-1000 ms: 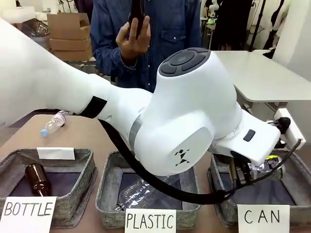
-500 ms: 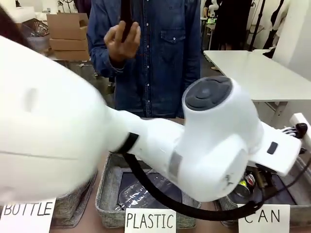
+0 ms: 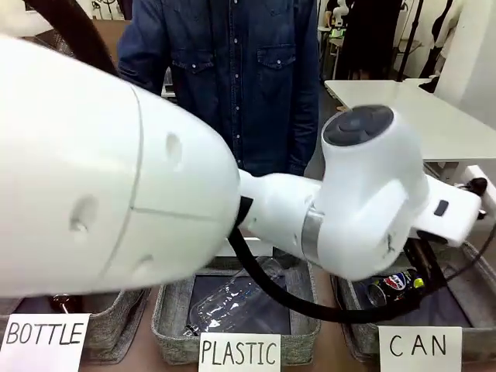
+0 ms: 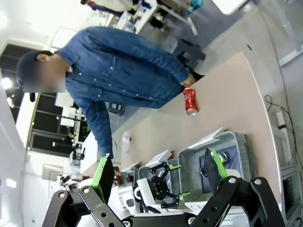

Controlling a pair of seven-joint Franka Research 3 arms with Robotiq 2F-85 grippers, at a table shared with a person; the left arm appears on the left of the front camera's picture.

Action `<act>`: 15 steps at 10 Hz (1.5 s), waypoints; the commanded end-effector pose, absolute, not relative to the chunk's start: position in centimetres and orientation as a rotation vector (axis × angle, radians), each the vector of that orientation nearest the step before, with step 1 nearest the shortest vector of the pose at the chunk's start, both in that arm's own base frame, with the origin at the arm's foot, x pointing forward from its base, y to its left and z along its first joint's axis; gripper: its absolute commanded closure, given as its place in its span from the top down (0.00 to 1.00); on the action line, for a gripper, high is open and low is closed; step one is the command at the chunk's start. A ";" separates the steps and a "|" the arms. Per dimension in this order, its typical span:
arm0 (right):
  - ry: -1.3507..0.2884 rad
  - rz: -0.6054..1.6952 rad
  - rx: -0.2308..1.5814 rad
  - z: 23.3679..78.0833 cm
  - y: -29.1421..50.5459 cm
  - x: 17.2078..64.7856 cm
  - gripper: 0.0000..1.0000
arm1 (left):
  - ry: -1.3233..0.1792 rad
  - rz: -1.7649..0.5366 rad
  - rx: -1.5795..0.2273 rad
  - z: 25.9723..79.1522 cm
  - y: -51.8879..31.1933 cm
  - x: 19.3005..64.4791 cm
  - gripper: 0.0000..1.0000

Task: Sort the can waste into the basket.
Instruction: Pick up the can waste from the table and place it in the right Fabric basket.

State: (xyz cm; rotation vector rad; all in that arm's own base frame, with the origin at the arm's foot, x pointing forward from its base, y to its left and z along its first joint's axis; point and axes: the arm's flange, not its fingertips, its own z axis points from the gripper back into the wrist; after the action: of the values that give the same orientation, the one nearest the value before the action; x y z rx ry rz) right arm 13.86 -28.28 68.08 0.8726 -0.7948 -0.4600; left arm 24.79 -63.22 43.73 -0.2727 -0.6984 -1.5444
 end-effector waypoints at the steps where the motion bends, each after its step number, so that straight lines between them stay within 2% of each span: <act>1: -0.795 -0.474 0.875 68.5 -28.4 13.7 1.00 | -0.633 -1.520 -0.298 46.1 -61.9 25.6 1.00; 2: -0.795 -0.474 0.875 68.5 -28.4 13.7 1.00 | -0.610 -1.505 -0.315 46.9 -61.2 26.0 0.96; 6: -0.795 -0.474 0.875 68.5 -28.4 13.7 1.00 | -0.599 -1.519 -0.347 46.7 -60.9 26.3 0.96; 10: -0.795 -0.474 0.875 68.5 -28.4 13.7 1.00 | -0.527 -1.495 -0.410 48.4 -59.3 27.6 0.96; 12: -0.795 -0.474 0.875 68.5 -28.4 13.7 1.00 | -0.418 -1.457 -0.462 50.1 -56.1 28.9 0.96; 15: -0.795 -0.474 0.875 68.5 -28.4 13.7 1.00 | -0.183 -1.336 -0.717 55.2 -44.3 31.6 0.96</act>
State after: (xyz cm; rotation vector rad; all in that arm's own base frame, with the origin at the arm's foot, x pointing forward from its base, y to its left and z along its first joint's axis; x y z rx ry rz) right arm 13.90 -28.27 68.07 0.8727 -0.7939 -0.4596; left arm 32.44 -49.89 51.69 -0.6267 -0.2434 -1.3772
